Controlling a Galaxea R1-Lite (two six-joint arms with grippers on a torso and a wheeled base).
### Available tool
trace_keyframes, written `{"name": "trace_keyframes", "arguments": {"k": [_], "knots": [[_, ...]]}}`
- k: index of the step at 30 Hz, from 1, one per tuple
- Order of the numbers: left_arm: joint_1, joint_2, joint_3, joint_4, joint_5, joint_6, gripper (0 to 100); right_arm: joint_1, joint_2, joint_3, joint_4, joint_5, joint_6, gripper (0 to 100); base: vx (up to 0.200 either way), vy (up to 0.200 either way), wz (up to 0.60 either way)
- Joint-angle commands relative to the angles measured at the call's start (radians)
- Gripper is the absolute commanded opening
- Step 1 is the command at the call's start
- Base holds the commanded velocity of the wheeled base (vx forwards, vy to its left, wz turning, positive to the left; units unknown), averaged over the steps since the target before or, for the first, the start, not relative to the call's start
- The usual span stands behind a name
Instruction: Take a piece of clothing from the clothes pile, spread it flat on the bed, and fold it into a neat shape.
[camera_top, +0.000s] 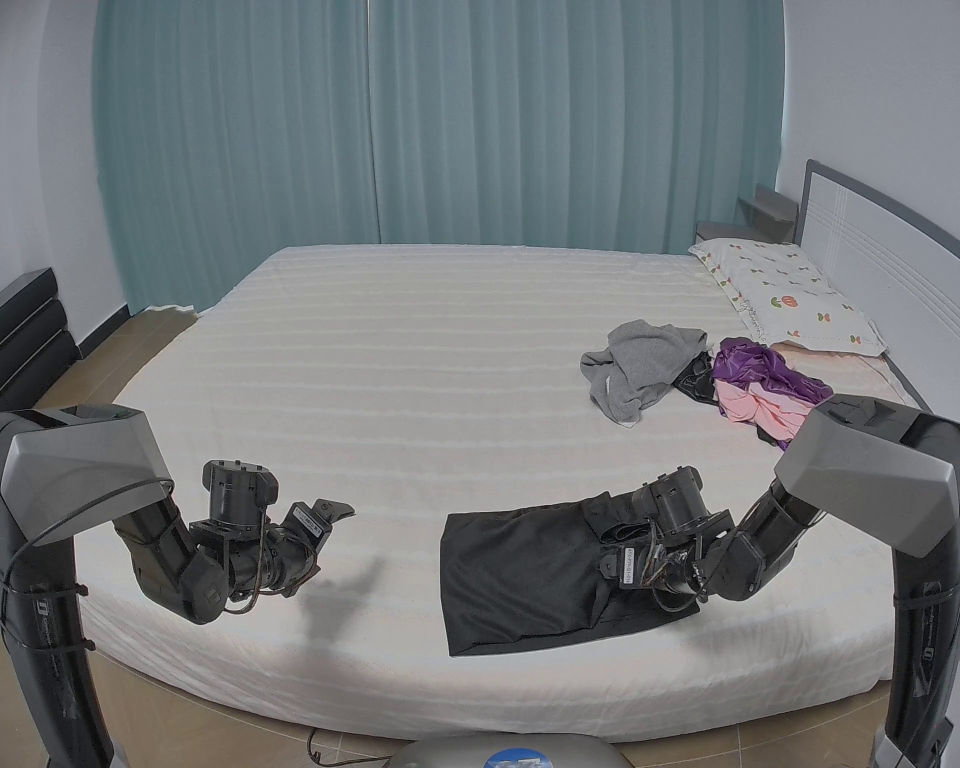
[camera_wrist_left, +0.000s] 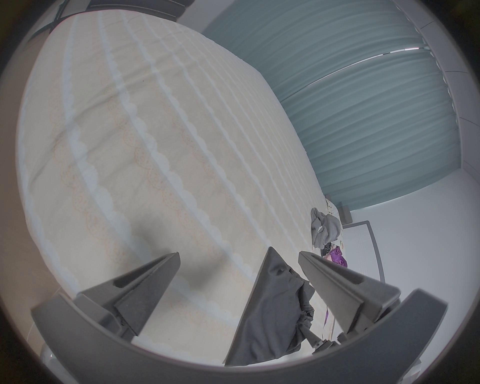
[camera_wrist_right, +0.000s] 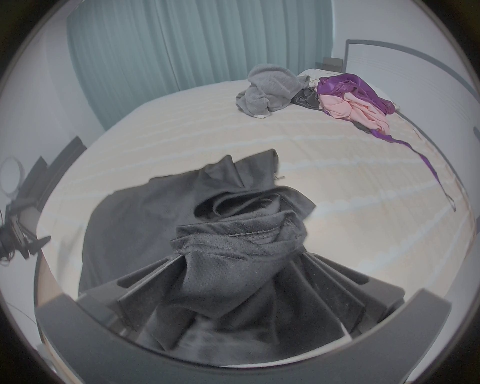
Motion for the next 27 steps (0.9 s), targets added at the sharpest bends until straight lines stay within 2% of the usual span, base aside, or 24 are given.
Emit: {"name": "trace_keyframes", "arguments": {"k": [1, 2, 6, 9, 13, 17, 22, 25, 26, 27], "knots": [[0.0, 0.001, 0.0, 0.0, 0.0, -0.001, 100, -0.034, -0.045, 0.054, 0.019, -0.002, -0.034, 100, 0.0, 0.0, 0.0], [0.0, 0.001, 0.0, 0.0, 0.0, -0.001, 100, -0.074, -0.084, 0.095, 0.019, 0.006, -0.051, 100, 0.0, 0.0, 0.0], [0.0, 0.001, -0.002, 0.0, 0.0, -0.001, 100, -0.13, -0.128, 0.112, 0.031, 0.027, -0.097, 100, 0.0, 0.0, 0.0], [0.0, 0.001, 0.0, 0.0, 0.0, 0.001, 100, -0.16, -0.166, 0.198, 0.022, 0.054, -0.119, 100, 0.0, 0.0, 0.0], [0.0, 0.001, -0.002, 0.0, 0.0, -0.001, 100, -0.188, -0.212, 0.287, 0.017, 0.124, -0.125, 100, 0.0, 0.0, 0.0], [0.0, 0.001, -0.002, 0.0, 0.0, -0.001, 100, -0.214, -0.263, 0.281, 0.017, 0.198, -0.143, 100, 0.0, 0.0, 0.0], [-0.002, 0.004, -0.003, 0.0, 0.001, -0.001, 100, -0.199, -0.251, 0.242, -0.015, 0.32, -0.111, 100, 0.0, 0.0, 0.0], [-0.002, 0.004, -0.003, 0.0, 0.001, -0.001, 100, -0.191, -0.219, 0.236, -0.05, 0.343, -0.076, 100, 0.0, 0.0, 0.0], [-0.002, 0.004, -0.003, 0.0, 0.001, -0.001, 100, -0.188, -0.18, 0.238, -0.109, 0.359, -0.017, 100, 0.0, 0.0, 0.0], [-0.002, 0.004, -0.003, -0.002, 0.003, 0.001, 100, -0.188, -0.166, 0.238, -0.124, 0.362, -0.004, 100, 0.0, 0.0, 0.0]]}}
